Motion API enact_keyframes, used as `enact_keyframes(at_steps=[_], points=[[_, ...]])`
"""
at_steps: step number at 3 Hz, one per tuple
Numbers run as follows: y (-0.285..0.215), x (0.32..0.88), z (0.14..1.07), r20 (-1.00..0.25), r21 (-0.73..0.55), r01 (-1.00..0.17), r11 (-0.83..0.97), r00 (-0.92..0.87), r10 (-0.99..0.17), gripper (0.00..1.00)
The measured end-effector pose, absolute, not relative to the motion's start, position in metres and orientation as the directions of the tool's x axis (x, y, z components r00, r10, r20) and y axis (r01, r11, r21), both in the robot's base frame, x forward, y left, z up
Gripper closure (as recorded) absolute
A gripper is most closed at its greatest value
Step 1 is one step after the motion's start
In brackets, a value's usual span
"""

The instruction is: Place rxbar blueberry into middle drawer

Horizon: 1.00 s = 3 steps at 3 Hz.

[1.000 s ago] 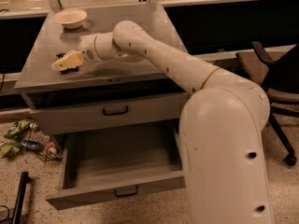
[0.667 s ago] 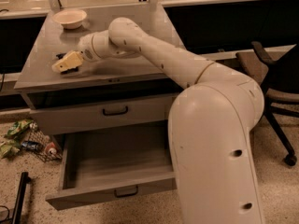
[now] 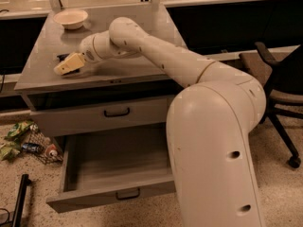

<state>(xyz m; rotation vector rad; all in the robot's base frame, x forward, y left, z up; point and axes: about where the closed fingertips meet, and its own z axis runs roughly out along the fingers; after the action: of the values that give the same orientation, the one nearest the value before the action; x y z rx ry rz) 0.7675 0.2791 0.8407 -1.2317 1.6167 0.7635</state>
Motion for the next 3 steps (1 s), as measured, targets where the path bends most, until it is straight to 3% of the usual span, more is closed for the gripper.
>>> enact_keyframes(at_steps=[2, 3], points=[[0.284, 0.762, 0.826, -0.925, -0.046, -0.957, 0.287, -0.068, -0.375, 0.18], [0.284, 0.761, 0.822, -0.926, -0.043, -0.955, 0.292, -0.071, -0.370, 0.21]])
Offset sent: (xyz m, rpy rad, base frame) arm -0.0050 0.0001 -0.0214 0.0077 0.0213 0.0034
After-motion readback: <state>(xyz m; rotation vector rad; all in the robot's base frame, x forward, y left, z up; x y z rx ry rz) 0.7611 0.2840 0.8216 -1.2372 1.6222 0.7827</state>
